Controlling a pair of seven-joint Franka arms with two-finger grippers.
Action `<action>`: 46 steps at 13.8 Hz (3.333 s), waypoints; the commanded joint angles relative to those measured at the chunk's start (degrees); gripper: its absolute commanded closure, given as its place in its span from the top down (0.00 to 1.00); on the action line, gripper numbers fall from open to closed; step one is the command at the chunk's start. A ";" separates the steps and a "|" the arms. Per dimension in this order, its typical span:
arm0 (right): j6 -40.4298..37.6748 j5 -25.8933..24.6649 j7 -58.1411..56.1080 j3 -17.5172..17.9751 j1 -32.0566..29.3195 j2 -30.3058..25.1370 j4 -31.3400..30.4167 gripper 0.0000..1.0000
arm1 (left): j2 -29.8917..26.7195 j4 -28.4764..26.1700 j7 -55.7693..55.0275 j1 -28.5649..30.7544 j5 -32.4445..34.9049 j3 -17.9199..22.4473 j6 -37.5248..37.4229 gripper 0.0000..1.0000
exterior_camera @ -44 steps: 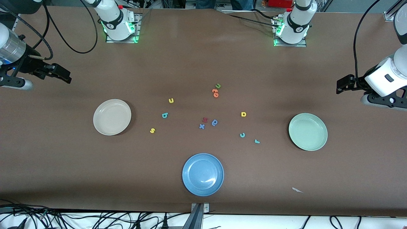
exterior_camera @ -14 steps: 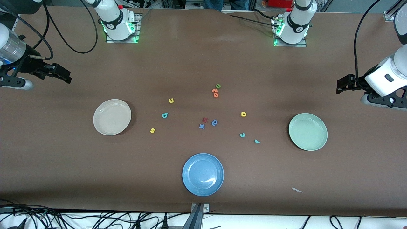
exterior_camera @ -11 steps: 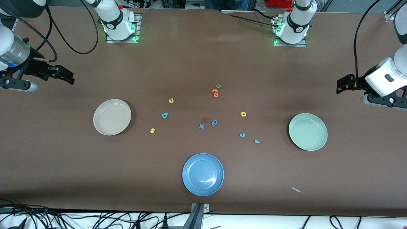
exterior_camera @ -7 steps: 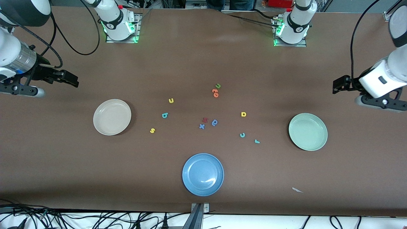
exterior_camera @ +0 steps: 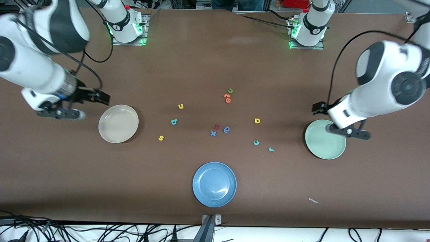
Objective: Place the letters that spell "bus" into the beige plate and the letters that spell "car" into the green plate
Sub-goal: 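Reach the right gripper to yellow s while the left gripper reaches yellow a, then grasp yellow s with the right gripper while the left gripper grasps yellow a, then release yellow s on the white plate while the left gripper releases yellow a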
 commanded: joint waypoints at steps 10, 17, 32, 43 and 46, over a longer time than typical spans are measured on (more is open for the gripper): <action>26.29 -4.23 28.84 -0.32 8.85 24.56 1.88 0.57 | 8.09 -16.64 -30.68 -10.78 1.56 -4.04 33.49 1.00; 33.76 -4.23 32.45 -0.32 10.35 28.88 1.88 0.58 | 15.12 -16.12 -40.03 -12.90 9.85 -4.31 38.67 0.97; 33.86 -4.32 32.28 -0.32 11.58 30.20 1.88 0.20 | 15.92 -17.62 -37.65 -13.78 9.76 -4.40 37.01 0.45; 22.43 -4.41 12.70 -8.84 10.52 18.61 -6.61 0.18 | 14.25 -14.73 -30.47 -9.76 9.76 -4.31 30.19 0.09; 27.51 -4.41 5.57 -12.26 10.43 14.91 -15.93 0.14 | 13.46 -8.85 -21.24 -5.62 9.41 -4.31 18.85 0.06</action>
